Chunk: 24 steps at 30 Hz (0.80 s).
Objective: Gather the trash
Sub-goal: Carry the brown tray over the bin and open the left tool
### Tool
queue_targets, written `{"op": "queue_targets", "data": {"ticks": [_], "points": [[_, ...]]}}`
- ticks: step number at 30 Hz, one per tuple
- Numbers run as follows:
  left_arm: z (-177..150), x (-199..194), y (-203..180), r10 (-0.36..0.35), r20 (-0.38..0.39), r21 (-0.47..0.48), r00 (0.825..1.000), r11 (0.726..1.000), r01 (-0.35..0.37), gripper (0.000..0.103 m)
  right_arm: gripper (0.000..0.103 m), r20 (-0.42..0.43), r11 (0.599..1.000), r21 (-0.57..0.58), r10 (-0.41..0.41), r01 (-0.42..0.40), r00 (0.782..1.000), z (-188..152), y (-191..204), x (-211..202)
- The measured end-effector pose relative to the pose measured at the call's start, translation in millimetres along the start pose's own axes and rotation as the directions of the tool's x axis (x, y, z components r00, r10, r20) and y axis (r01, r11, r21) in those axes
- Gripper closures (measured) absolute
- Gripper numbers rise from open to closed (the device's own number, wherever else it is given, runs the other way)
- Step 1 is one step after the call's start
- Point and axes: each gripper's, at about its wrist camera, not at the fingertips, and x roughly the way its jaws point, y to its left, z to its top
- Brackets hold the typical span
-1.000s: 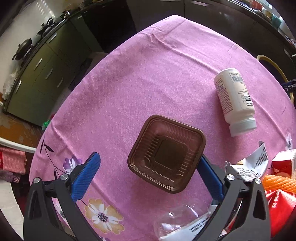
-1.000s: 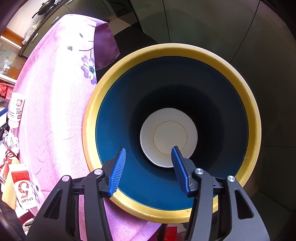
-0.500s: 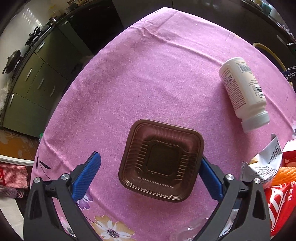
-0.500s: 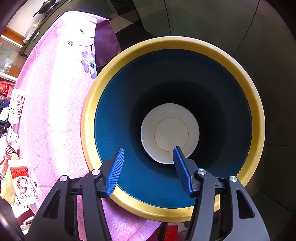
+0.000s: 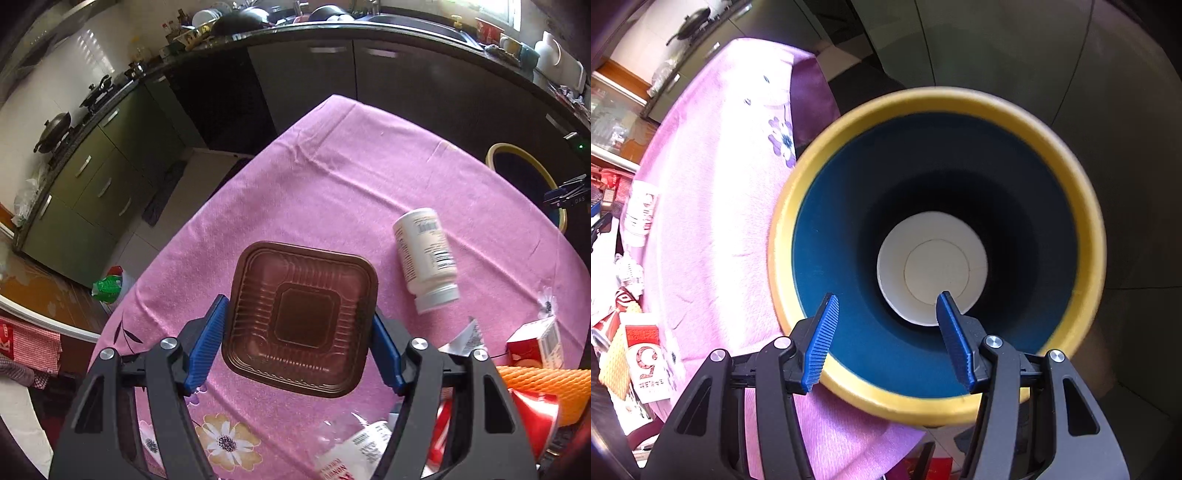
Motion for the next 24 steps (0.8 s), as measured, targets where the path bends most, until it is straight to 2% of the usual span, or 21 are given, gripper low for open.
{"op": "queue_targets", "data": {"ticks": [5, 9, 11, 14, 19, 22, 24], "points": [[32.6, -43.7, -68.2, -0.032, 0.034, 0.062, 0.999, 0.998, 0.03, 0.034, 0.048, 0.101, 1.0, 0.017, 0.0, -0.002, 0.995, -15.4, -10.2, -36.2], [63.4, -52.7, -143.8, -0.133, 0.02, 0.135, 0.991, 0.982, 0.129, 0.034, 0.048, 0.17, 1.0, 0.022, -0.01, 0.006, 0.985, -33.7, -21.0, -64.4], [77.5, -50.5, -181.1, -0.197, 0.0, 0.159, 0.98, 0.968, 0.195, 0.034, 0.048, 0.202, 1.0, 0.023, -0.012, 0.008, 0.979, -43.9, -26.8, -77.8], [101.8, -35.4, -243.6, -0.271, -0.051, 0.199, 0.961, 0.94, 0.276, 0.034, 0.047, 0.243, 1.0, 0.021, -0.014, 0.009, 0.97, -62.8, -36.6, -94.7], [132.4, 10.4, -329.3, -0.338, -0.148, 0.215, 0.93, 0.907, 0.363, 0.033, 0.047, 0.287, 1.0, 0.026, -0.003, -0.005, 0.958, -91.2, -52.3, -110.0], [144.6, 46.5, -367.5, -0.343, -0.205, 0.193, 0.917, 0.904, 0.381, 0.033, 0.047, 0.309, 0.999, 0.039, 0.005, -0.018, 0.951, -111.3, -70.2, -119.5], [152.7, 73.4, -388.6, -0.327, -0.235, 0.181, 0.916, 0.911, 0.371, 0.033, 0.047, 0.32, 0.998, 0.053, 0.009, -0.027, 0.947, -123.0, -78.8, -122.1]]}}
